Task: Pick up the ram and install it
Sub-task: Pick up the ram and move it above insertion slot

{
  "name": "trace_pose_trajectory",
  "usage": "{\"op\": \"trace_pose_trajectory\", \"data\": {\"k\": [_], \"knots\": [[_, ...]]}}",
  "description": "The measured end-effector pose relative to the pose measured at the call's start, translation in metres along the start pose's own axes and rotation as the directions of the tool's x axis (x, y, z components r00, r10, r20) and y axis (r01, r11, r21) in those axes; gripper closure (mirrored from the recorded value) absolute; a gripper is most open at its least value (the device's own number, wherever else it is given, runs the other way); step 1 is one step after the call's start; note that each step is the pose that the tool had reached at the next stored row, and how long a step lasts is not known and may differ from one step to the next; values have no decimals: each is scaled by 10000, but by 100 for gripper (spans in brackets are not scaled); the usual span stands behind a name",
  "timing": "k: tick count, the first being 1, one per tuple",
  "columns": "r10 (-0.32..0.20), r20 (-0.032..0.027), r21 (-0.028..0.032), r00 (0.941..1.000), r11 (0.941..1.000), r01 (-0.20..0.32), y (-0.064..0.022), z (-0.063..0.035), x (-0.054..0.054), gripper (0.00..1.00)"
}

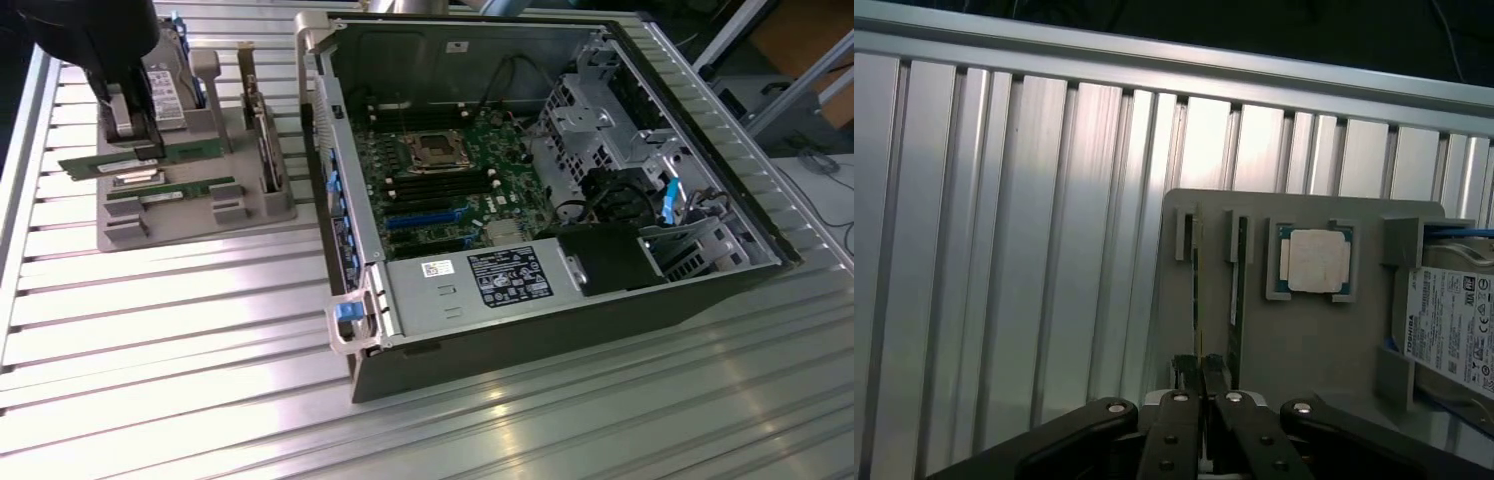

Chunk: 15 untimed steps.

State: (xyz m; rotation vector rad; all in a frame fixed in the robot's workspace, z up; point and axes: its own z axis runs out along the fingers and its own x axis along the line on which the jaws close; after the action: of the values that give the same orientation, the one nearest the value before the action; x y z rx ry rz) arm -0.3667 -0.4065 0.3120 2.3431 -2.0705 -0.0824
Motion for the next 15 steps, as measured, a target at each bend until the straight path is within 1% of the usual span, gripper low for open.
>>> {"op": "trace_pose_trajectory", "data": {"k": [7, 12, 15], "knots": [[-1, 2, 1, 10000, 10000, 1, 6, -133, -4, 87], [0, 6, 1, 10000, 10000, 0, 12, -274, -8, 87], [0, 9, 1, 10000, 10000, 0, 18, -388, -12, 87]]}}
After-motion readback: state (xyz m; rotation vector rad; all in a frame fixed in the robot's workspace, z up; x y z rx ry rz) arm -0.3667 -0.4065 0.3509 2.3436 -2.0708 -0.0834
